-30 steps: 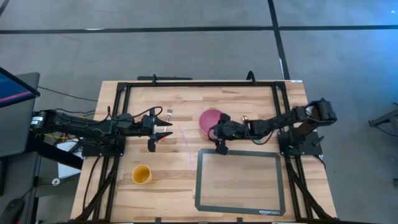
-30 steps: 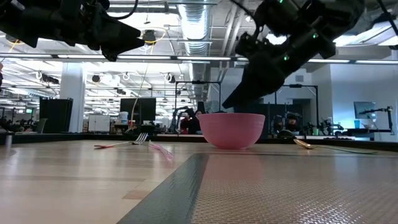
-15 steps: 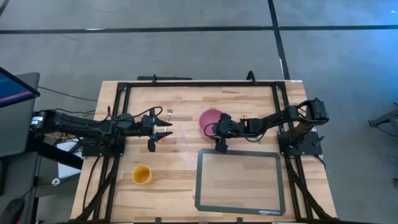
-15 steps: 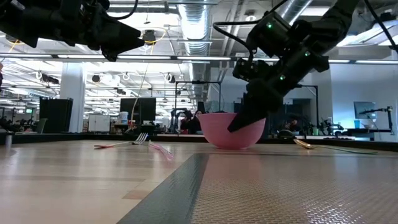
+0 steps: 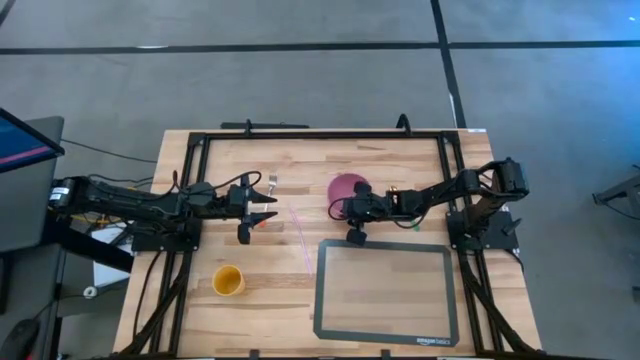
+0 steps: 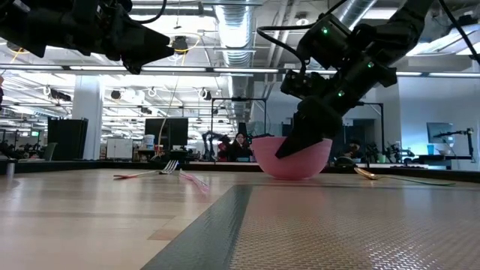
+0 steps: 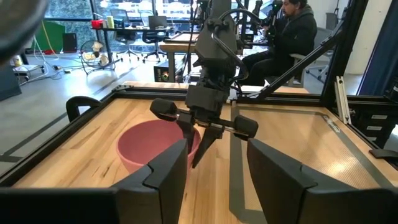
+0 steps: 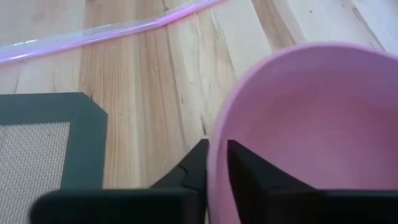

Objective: Pick & Place Utensil
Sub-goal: Put the pink bowl on the transparent placemat

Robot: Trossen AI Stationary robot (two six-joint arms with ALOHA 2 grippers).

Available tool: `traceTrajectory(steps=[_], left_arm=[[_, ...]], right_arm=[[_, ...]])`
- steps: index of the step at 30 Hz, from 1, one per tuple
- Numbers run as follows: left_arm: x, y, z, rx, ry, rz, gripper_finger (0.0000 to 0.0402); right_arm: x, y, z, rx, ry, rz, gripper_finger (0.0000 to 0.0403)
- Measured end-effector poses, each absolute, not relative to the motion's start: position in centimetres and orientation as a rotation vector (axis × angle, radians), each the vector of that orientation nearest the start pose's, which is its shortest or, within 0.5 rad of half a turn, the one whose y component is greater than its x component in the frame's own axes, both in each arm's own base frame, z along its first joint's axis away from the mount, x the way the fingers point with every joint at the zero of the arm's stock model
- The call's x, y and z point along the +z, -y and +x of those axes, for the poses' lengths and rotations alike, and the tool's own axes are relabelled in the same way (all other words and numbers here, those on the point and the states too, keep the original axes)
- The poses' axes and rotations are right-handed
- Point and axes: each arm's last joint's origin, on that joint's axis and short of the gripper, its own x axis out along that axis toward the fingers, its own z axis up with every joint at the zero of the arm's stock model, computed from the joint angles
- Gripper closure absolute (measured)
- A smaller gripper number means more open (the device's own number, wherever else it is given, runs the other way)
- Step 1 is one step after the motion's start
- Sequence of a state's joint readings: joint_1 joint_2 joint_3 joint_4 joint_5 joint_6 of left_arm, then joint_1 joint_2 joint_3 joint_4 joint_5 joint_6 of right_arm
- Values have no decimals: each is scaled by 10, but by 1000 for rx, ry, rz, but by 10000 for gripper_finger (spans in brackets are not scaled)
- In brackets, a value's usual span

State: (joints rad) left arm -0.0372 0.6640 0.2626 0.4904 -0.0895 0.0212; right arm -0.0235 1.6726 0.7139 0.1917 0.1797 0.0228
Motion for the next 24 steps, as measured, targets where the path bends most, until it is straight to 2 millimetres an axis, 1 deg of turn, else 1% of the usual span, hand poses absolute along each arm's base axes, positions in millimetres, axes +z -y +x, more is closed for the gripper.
traceTrajectory(steps=[3, 5, 11, 15, 19, 24], left_arm=[[234, 3, 157, 53, 88, 16, 234], [234, 3, 157, 53, 88, 16, 234], [234, 3, 157, 53, 88, 16, 234], [234, 3, 157, 53, 88, 16, 234], [234, 3, 157, 53, 88, 16, 234], [234, 3, 157, 53, 88, 15, 234]], right_arm=[[133, 12, 306, -200, -764, -45, 389], [134, 12, 306, -200, -763, -45, 396], [137, 12, 309, -199, -778, -46, 378], [146, 9, 316, -188, -804, -52, 384], [156, 1, 321, -165, -858, -64, 398], [172, -12, 330, -128, -862, -83, 390]])
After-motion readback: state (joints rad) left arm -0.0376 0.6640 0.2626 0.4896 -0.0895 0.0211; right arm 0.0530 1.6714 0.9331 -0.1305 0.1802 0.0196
